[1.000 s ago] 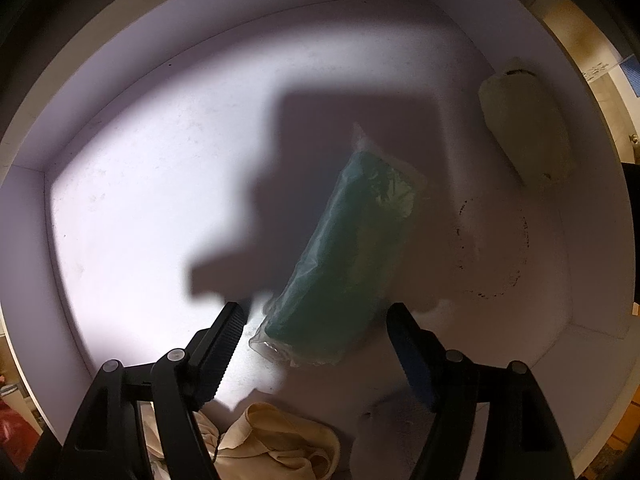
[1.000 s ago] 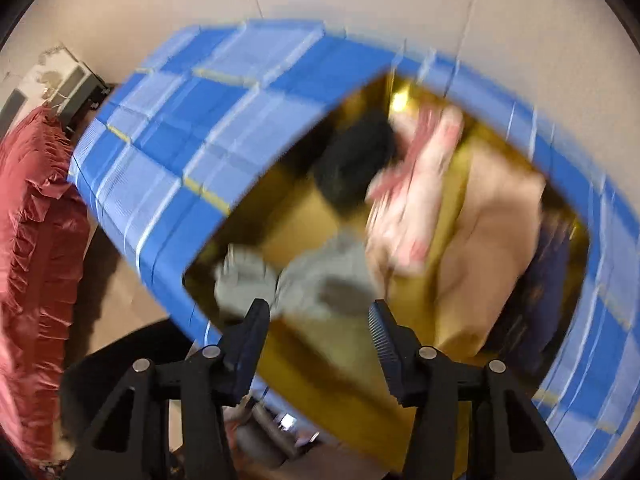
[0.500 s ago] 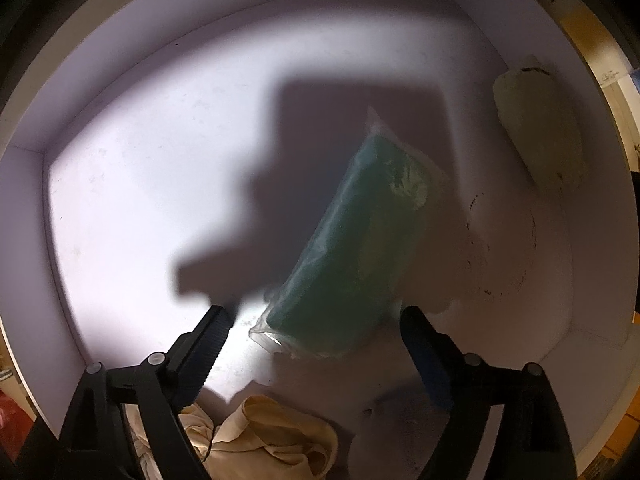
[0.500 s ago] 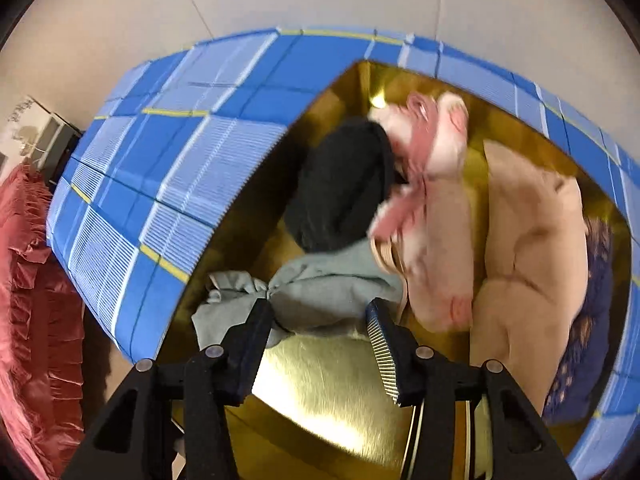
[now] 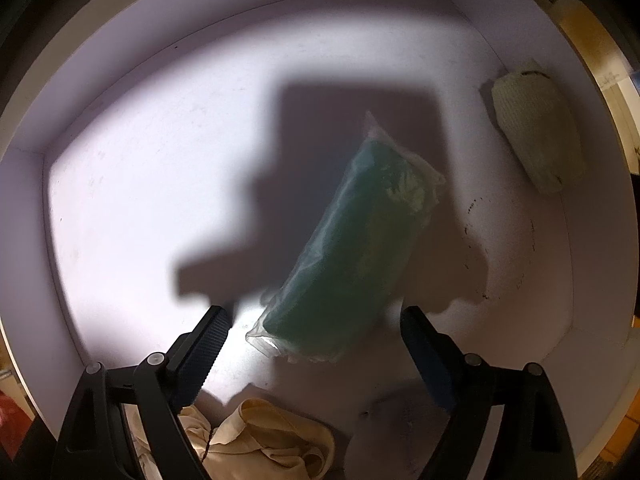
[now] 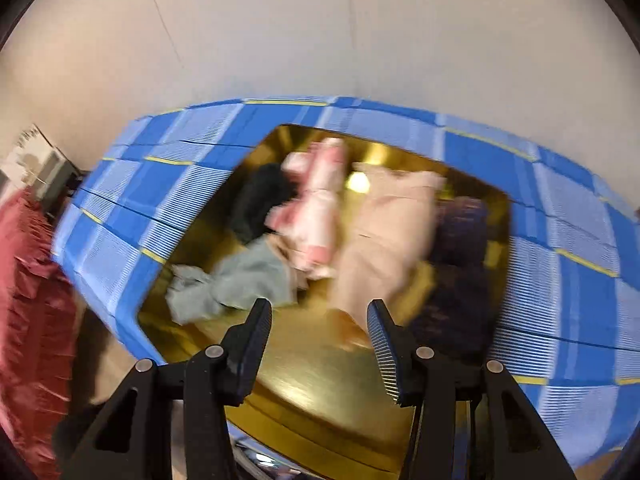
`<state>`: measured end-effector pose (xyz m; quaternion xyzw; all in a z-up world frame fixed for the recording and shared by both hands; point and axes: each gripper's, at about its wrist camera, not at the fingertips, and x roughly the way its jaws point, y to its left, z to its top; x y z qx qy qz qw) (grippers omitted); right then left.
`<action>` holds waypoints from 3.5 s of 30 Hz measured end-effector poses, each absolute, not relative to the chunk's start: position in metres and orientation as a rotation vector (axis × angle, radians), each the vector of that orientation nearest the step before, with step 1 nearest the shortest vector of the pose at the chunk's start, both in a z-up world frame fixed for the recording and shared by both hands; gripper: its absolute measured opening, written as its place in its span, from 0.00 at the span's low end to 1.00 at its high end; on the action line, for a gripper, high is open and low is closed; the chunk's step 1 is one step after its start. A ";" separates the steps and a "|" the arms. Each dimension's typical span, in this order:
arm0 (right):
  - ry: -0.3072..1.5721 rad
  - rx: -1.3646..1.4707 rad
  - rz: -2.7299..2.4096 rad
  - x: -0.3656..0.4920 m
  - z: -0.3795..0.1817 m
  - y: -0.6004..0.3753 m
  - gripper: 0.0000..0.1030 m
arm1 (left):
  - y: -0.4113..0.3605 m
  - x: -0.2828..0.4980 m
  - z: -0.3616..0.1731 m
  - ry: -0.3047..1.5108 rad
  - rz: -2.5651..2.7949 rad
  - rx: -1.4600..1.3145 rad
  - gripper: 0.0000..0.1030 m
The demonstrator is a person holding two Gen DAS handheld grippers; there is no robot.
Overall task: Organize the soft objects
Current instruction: 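Lower the dark grey bundle into the gold tray and open the right tool, then grasp the teal plastic-wrapped package with the left tool while the right tool returns to the drawer, then lift the teal package out of the drawer with the left tool toward the tray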
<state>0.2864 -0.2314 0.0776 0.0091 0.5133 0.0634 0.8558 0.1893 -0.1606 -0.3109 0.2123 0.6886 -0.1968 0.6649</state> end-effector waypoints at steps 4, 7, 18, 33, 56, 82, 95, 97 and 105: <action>1.131 -0.024 0.104 0.295 0.062 -0.236 0.47 | -0.158 0.189 -0.311 1.558 -0.442 0.479 0.86; 1.160 -0.032 0.066 0.315 0.042 -0.236 0.23 | -0.155 0.187 -0.312 1.553 -0.446 0.485 0.85; 1.011 0.171 0.179 0.277 0.054 -0.264 0.56 | -0.139 0.194 -0.304 1.524 -0.444 0.381 0.62; 0.884 0.311 0.168 0.105 0.023 -0.329 0.70 | -0.150 0.178 -0.299 1.456 -0.446 0.428 0.62; 1.618 0.360 0.003 0.088 -0.186 -0.306 0.70 | -0.182 0.143 -0.271 1.315 -0.573 0.617 0.61; 1.665 0.418 -0.077 0.096 -0.216 -0.314 0.70 | -0.164 0.138 -0.277 1.408 -0.592 0.508 0.31; 1.671 0.430 -0.048 0.098 -0.216 -0.307 0.71 | -0.133 0.125 -0.170 1.364 -0.659 0.520 0.31; 1.667 0.428 -0.043 0.097 -0.217 -0.307 0.71 | -0.132 0.120 -0.155 1.338 -0.681 0.523 0.31; 1.657 0.432 -0.039 0.098 -0.213 -0.308 0.71 | -0.135 0.104 -0.075 1.222 -0.787 0.467 0.31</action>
